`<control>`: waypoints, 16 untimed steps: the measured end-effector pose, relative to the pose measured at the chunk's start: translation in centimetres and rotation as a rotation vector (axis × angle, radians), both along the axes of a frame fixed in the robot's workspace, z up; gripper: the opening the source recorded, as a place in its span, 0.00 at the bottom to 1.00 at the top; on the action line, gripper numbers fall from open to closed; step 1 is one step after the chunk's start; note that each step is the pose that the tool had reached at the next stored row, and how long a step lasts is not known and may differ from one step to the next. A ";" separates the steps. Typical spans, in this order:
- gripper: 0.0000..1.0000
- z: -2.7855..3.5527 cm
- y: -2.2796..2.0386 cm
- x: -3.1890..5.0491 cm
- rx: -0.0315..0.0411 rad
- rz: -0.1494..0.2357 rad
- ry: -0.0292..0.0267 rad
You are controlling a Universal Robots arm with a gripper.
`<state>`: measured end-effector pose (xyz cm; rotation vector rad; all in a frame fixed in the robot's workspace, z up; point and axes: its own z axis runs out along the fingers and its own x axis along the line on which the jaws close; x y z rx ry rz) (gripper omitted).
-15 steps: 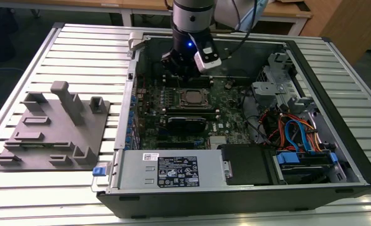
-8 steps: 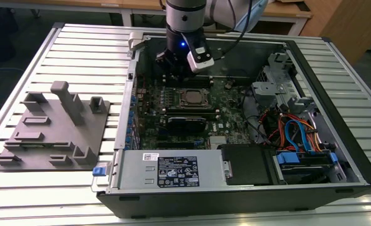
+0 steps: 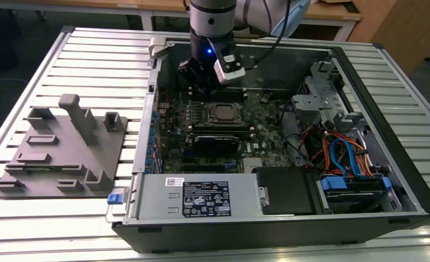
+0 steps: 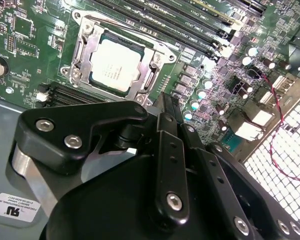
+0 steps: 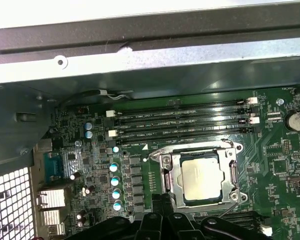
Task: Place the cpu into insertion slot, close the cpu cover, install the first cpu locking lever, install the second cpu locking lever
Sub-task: 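Install the first cpu locking lever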
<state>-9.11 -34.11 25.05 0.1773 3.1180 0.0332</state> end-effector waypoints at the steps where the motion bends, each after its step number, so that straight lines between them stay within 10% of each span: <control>1: 0.10 0.00 0.00 0.00 0.0000 0.000 0.0000; 16: 0.10 -0.01 0.00 -0.87 0.0000 0.000 0.0000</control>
